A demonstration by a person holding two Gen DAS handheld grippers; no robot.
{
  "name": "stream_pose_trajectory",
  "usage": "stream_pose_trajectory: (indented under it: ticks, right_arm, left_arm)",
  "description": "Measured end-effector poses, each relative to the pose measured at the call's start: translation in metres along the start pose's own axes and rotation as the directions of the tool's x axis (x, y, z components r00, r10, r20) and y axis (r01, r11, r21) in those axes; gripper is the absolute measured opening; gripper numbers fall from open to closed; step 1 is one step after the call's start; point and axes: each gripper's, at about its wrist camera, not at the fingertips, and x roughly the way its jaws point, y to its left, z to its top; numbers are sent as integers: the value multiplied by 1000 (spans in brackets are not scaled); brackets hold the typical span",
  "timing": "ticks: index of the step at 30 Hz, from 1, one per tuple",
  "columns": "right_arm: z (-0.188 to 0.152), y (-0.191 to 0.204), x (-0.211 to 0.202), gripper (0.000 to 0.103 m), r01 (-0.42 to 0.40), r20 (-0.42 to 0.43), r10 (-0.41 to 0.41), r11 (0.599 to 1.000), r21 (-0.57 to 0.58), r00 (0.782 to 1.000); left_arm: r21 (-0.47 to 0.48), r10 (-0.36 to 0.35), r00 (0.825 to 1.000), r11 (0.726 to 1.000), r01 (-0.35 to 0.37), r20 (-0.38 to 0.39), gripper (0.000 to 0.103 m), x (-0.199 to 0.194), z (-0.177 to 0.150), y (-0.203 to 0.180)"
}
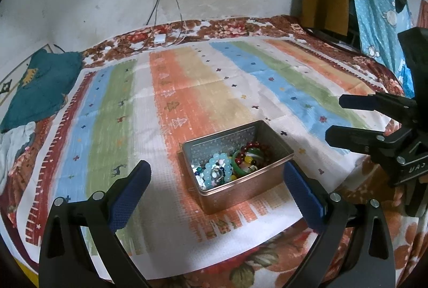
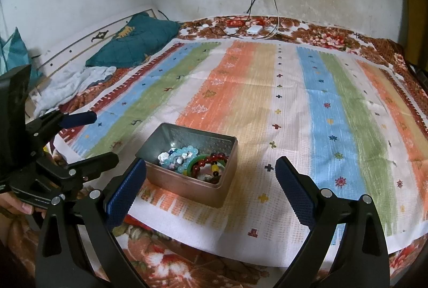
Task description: Organize jewelry
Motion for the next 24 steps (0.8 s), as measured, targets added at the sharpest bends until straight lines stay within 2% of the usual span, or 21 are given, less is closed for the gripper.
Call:
stream_pose_trajectory:
  ticks: [24]
  right_arm:
    - [-2, -3, 2, 98, 5, -9, -5, 1000, -9, 1000]
  left_arm:
    - [-24, -3, 1000, 1000, 2, -13, 97, 3, -1, 1]
